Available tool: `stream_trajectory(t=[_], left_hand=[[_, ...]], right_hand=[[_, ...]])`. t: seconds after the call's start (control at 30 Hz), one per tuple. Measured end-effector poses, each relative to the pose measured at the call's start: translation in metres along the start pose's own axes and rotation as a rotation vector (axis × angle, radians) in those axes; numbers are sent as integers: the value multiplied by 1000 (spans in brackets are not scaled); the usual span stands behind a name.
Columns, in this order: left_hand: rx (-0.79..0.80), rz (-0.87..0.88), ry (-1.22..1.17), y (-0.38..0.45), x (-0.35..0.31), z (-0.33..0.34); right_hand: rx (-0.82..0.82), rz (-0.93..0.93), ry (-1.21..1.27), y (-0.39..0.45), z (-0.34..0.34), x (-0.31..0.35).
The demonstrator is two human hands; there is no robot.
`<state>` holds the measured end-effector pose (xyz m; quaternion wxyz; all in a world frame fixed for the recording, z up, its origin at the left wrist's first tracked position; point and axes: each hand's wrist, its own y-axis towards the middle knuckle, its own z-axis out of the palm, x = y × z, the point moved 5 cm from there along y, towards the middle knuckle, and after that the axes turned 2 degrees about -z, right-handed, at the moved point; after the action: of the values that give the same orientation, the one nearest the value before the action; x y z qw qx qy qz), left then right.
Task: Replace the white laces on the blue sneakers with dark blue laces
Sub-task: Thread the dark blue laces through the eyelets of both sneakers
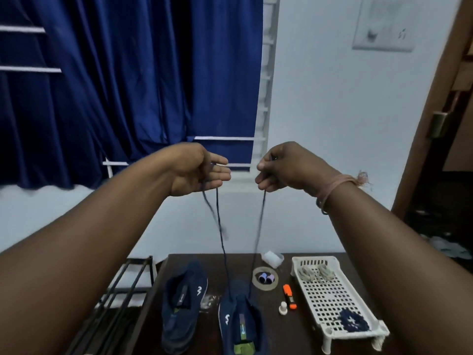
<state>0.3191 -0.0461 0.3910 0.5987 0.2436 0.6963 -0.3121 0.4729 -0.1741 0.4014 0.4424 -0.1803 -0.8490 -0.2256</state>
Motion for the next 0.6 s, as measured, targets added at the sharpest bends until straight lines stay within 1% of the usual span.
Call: stream_trajectory(t=[0.13,0.23,0.3,0.37,0.43,0.47,0.6], left_hand=[[-12,93,99,-1,-30,-1],[-66,165,339,3,-37,0],[-165,211,476,8,-33,-1],[-301,271,616,16,-27,-3],[-437,311,742,23,-25,-5],[-464,314,753,26,-25,-4],[-405,296,647,35,-32,4]], right_hand=[[-14,30,-21,8,-7,4],[-71,21,-29,16,-14,5],[-163,-30,-10,22,-23,12],[-269,-88,38,27,-35,22],[-313,-116,87,31,-42,29],[-314,-119,108,33,-43,31],[-315,-94,187,37,-44,34]])
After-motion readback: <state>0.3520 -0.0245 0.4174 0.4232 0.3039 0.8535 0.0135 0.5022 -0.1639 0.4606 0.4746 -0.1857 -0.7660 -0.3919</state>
